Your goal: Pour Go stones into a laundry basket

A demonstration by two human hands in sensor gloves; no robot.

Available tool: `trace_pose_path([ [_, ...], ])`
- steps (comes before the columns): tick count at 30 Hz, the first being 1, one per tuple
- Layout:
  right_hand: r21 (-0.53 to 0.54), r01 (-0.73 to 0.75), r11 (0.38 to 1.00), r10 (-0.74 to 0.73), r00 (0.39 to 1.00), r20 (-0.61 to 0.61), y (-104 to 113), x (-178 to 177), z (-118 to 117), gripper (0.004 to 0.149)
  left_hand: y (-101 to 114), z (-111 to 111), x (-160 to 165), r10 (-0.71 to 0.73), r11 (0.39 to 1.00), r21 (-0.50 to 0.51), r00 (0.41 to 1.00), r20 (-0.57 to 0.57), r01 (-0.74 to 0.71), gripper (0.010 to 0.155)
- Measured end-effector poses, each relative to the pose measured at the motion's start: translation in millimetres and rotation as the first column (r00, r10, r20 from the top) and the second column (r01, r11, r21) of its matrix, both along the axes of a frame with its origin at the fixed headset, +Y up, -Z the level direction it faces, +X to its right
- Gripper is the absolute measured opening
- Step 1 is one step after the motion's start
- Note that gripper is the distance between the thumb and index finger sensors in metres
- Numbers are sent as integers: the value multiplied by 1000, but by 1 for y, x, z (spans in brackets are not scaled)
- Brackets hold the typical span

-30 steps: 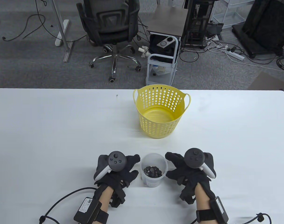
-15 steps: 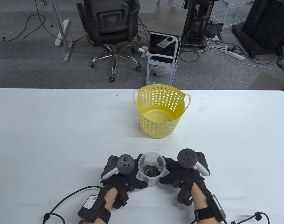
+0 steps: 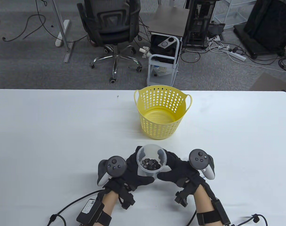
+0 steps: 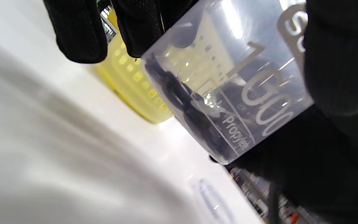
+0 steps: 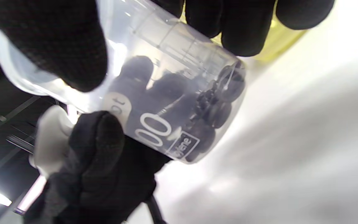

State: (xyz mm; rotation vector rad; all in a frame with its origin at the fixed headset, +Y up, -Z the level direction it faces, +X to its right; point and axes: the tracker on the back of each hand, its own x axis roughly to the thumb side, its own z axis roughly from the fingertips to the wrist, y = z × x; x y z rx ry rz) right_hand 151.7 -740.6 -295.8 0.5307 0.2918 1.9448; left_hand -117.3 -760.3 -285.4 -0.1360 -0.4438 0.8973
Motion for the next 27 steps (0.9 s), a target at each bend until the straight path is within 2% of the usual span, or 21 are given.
trace_pose_path([
  [4,66,49,997,-50,999,13,12,-6,7,94,9,6,-1,154,987,50,988,-18,-153,126],
  [8,113,52,992,-55,998,21,17,-15,13,95,12,7,-4,266,962,64,964,15,-266,136],
  [11,141,49,989,-56,997,49,18,-20,16,96,12,7,-7,237,966,107,971,-5,-235,138],
  [14,173,-4,985,-8,997,71,18,-23,18,96,9,10,-7,275,957,127,957,-96,-262,133],
  [17,198,15,980,-36,994,101,11,-24,17,95,5,11,-5,308,949,126,935,-177,-289,130],
  [24,232,-45,972,5,985,170,-5,-26,14,88,-1,6,-12,236,969,144,921,-311,-200,130],
  [27,214,-100,972,55,977,207,-9,-23,13,86,-2,4,-18,208,975,144,909,-361,-166,129],
])
